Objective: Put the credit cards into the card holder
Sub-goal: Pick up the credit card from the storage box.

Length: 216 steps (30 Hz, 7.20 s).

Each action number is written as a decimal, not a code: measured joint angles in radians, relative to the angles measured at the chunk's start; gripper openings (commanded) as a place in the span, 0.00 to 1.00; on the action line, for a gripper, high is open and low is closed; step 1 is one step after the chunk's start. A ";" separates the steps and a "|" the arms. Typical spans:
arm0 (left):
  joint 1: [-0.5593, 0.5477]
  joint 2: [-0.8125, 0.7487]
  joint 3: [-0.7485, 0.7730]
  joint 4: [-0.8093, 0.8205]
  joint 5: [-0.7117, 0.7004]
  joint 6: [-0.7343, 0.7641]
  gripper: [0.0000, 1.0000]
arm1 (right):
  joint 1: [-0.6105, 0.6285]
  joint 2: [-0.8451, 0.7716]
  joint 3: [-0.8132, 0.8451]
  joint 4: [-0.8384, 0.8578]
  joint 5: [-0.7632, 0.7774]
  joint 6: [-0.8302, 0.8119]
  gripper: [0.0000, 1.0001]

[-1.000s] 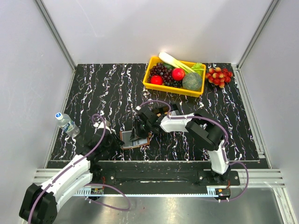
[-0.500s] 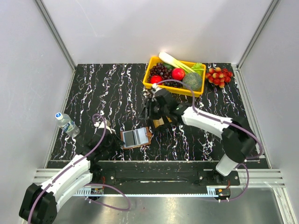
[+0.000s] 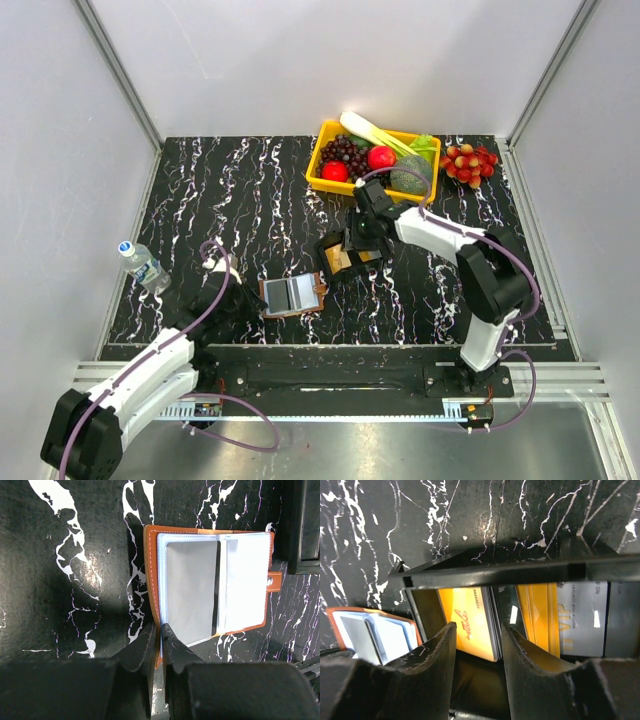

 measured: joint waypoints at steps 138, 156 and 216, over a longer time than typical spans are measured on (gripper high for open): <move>0.006 0.058 0.024 0.010 0.007 0.032 0.12 | -0.006 0.119 0.023 0.106 -0.079 -0.015 0.34; 0.008 0.068 0.024 0.017 0.008 0.031 0.12 | 0.007 0.109 0.023 0.106 -0.156 -0.015 0.27; 0.009 0.078 0.024 0.023 0.013 0.037 0.12 | 0.171 0.107 0.098 -0.007 -0.177 -0.088 0.41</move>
